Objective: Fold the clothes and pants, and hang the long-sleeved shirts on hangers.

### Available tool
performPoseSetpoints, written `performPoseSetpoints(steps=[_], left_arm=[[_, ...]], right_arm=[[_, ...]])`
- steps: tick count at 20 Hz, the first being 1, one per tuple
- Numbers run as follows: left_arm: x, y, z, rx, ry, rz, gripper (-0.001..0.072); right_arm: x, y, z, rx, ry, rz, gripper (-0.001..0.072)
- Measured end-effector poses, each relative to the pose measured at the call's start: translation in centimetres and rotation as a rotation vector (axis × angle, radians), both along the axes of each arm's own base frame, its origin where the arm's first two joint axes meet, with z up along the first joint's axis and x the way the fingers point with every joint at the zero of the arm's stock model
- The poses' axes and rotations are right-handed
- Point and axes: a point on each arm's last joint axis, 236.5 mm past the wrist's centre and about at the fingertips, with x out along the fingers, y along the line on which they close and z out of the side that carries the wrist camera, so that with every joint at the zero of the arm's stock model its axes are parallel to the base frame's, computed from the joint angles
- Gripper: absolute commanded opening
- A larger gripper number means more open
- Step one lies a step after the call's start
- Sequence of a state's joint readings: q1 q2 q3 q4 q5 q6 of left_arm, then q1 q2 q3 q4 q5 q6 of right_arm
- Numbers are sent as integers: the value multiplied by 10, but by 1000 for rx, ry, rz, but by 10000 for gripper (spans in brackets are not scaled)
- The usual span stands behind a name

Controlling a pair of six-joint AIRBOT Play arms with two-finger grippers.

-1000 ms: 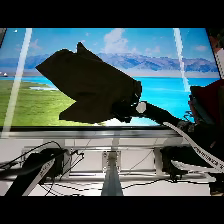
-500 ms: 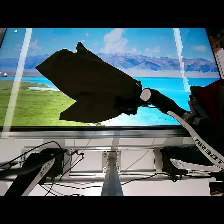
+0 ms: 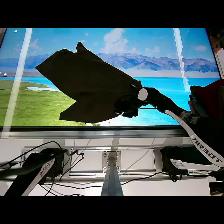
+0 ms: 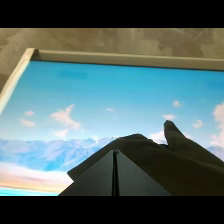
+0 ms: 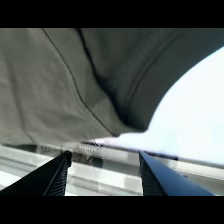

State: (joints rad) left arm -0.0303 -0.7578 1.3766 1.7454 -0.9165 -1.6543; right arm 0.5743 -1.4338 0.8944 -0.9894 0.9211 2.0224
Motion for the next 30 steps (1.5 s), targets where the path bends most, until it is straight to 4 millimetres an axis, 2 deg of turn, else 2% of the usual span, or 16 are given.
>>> performPoseSetpoints(steps=[2, 3, 5, 6, 7, 10, 13, 16, 17, 18, 19, 23, 27, 28, 29, 30], left_arm=[[0, 0, 0, 0, 0, 0, 11], [0, 0, 0, 0, 0, 0, 11], [0, 0, 0, 0, 0, 0, 11], [0, 0, 0, 0, 0, 0, 11], [0, 0, 0, 0, 0, 0, 11], [0, 0, 0, 0, 0, 0, 11], [0, 0, 0, 0, 0, 0, 11], [0, 0, 0, 0, 0, 0, 11], [0, 0, 0, 0, 0, 0, 11], [0, 0, 0, 0, 0, 0, 11], [0, 0, 0, 0, 0, 0, 11], [0, 0, 0, 0, 0, 0, 11], [0, 0, 0, 0, 0, 0, 11], [0, 0, 0, 0, 0, 0, 11], [0, 0, 0, 1, 0, 0, 11], [0, 0, 0, 0, 0, 0, 11]], right_arm=[[-5, 9, -8, 1, 28, -23, 459], [-7, 13, -11, 5, 42, -35, 368], [-5, 22, -14, 23, 44, -66, 105], [-2, 25, -14, 29, 37, -79, 33], [4, 27, -14, 35, 18, -89, 8], [28, 25, -9, 36, -49, -109, 7], [55, 4, 2, 8, -107, -120, 7], [49, -18, 4, -33, -72, -53, 23], [41, -21, 4, -42, -48, -22, 144], [30, -22, 3, -51, -19, 15, 365], [21, -21, 2, -55, -4, 46, 472], [-7, 4, -4, -28, 32, 118, 470], [-13, 28, -17, -8, 54, 62, 405], [-11, 32, -19, 0, 55, 37, 286], [-7, 33, -22, 0, 43, 22, 115], [0, 34, -24, -1, 26, 4, 39]])
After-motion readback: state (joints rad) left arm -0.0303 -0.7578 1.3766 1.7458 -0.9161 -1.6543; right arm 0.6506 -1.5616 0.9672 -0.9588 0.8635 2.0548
